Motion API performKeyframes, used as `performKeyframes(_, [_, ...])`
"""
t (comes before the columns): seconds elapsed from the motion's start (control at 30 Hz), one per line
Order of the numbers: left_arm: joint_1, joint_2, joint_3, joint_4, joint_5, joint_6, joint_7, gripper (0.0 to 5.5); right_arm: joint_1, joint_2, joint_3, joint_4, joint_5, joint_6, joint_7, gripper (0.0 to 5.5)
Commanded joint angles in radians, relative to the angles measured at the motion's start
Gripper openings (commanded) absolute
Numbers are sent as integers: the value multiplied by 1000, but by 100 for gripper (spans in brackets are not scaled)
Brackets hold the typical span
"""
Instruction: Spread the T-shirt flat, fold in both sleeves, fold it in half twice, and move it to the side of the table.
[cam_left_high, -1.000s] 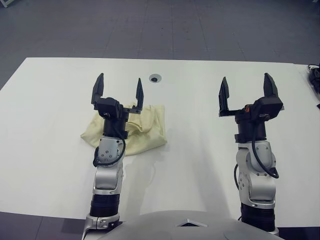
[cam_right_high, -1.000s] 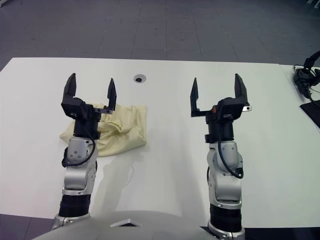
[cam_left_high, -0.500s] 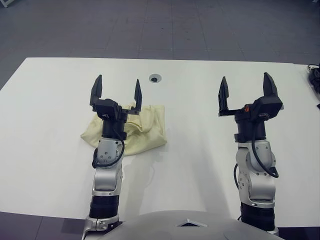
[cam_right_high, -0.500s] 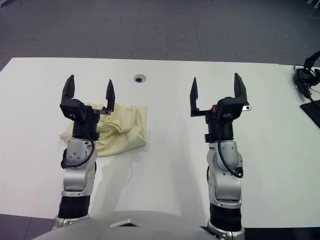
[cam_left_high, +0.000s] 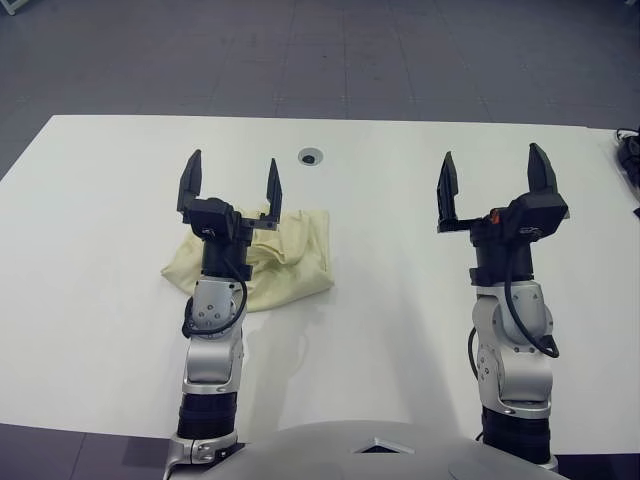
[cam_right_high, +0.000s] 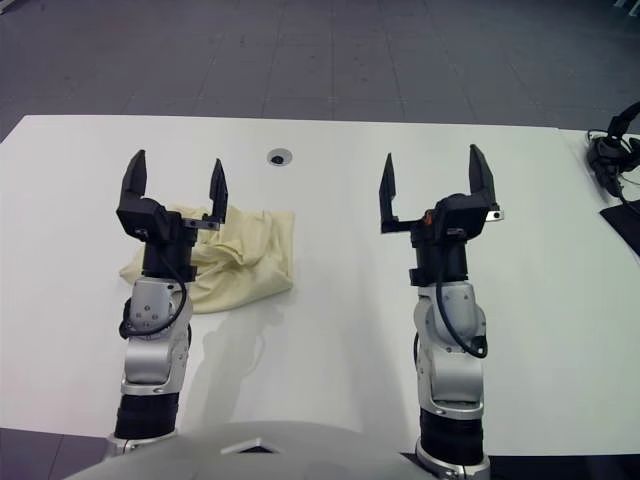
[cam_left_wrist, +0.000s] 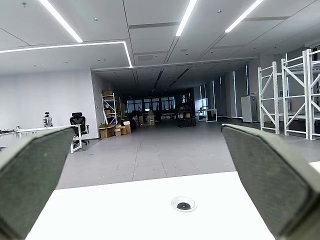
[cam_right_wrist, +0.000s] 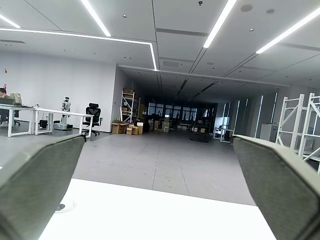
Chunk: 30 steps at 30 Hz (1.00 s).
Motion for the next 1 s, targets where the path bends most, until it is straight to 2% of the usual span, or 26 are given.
performKeyframes(0.03, [8, 8, 2, -11, 0, 14, -1, 539, 6, -3, 1, -10, 4, 18, 2, 540])
performKeyframes(1.0, [-46, 10, -16, 36, 12, 15, -22, 539, 22, -4, -15, -44, -1, 40, -17, 540])
